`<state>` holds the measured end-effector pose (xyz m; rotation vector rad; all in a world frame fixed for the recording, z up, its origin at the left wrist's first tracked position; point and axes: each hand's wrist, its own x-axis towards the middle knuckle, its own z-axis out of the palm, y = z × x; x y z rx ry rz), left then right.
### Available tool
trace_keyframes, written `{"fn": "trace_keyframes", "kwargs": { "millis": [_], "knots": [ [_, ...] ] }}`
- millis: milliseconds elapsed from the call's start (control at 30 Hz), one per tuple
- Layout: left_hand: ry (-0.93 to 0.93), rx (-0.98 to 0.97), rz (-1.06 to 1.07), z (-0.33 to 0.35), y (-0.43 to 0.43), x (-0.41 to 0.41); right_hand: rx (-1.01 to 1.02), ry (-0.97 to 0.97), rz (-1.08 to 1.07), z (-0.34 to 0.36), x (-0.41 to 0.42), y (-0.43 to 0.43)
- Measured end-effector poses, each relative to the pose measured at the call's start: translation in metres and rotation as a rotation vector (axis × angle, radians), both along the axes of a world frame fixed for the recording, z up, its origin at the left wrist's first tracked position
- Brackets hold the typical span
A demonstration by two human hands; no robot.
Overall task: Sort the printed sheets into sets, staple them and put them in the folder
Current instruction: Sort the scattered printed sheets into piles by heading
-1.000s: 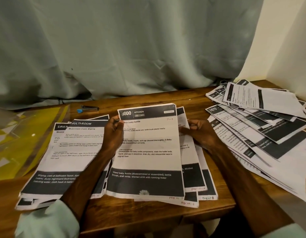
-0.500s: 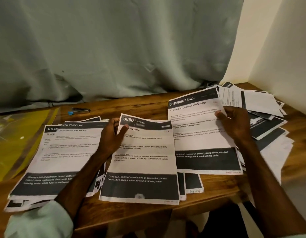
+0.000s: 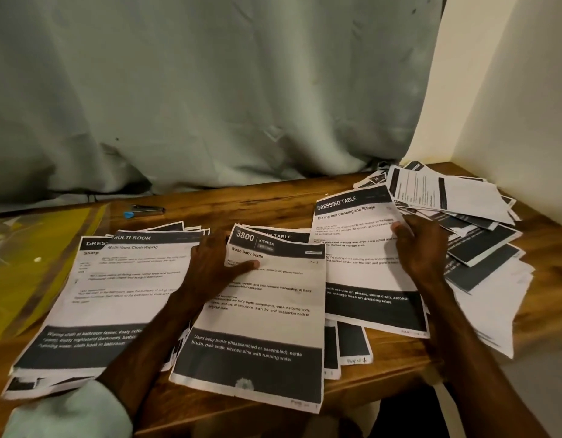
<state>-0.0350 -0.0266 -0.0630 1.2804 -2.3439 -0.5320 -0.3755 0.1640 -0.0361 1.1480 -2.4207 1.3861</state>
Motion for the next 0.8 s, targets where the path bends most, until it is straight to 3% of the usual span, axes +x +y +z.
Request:
{"fn": "trace_keyframes", "kwargs": {
  "millis": [233,567,700,800],
  "knots": [
    [0.210,0.153,-0.024,0.002,-0.002,-0.001,-0.093,0.070,-0.040,-0.013,0.007,-0.006],
    [0.082,0.169,-0.179,0.028,-0.015,-0.006,-0.119,0.131,-0.070,-0.015,0.029,-0.005],
    [0.131,0.191,-0.265,0.035,-0.016,-0.009,-0.144,0.127,-0.052,-0.016,0.033,-0.003],
    [0.185,0.213,-0.208,0.027,-0.016,-0.010,-0.180,0.138,-0.063,-0.016,0.036,0.000]
  ]
}}
